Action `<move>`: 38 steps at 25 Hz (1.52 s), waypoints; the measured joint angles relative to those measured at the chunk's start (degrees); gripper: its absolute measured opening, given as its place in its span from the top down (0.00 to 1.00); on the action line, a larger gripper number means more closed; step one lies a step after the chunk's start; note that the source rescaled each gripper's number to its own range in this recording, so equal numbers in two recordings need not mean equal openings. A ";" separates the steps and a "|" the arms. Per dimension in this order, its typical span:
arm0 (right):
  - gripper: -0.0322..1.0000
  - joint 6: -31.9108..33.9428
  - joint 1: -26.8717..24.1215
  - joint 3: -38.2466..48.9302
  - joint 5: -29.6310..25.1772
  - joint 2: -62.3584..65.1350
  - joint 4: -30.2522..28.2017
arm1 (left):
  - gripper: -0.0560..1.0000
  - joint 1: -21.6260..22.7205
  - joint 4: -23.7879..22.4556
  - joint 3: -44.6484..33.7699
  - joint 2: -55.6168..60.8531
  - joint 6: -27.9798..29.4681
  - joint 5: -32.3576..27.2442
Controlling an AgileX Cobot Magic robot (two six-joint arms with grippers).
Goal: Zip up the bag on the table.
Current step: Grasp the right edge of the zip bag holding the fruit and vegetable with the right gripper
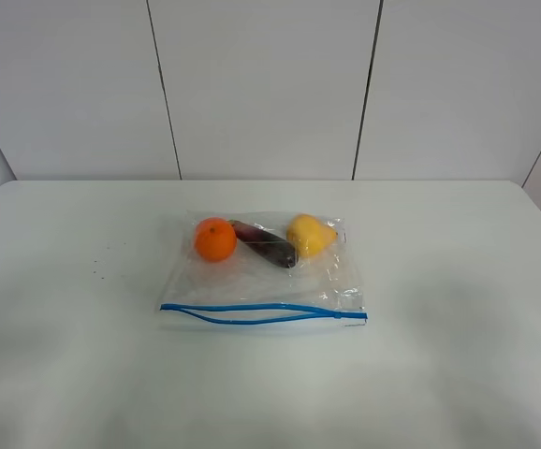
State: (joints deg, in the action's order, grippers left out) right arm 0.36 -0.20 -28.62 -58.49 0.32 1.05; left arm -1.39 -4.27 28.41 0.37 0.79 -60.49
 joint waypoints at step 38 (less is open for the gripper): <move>0.00 -3.25 2.64 -16.42 5.39 -34.77 7.02 | 0.00 0.00 0.00 0.00 0.00 0.00 0.00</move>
State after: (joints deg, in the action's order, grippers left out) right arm -2.90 2.44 -45.04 -53.10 -34.45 8.07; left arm -1.39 -4.27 28.41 0.37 0.79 -60.49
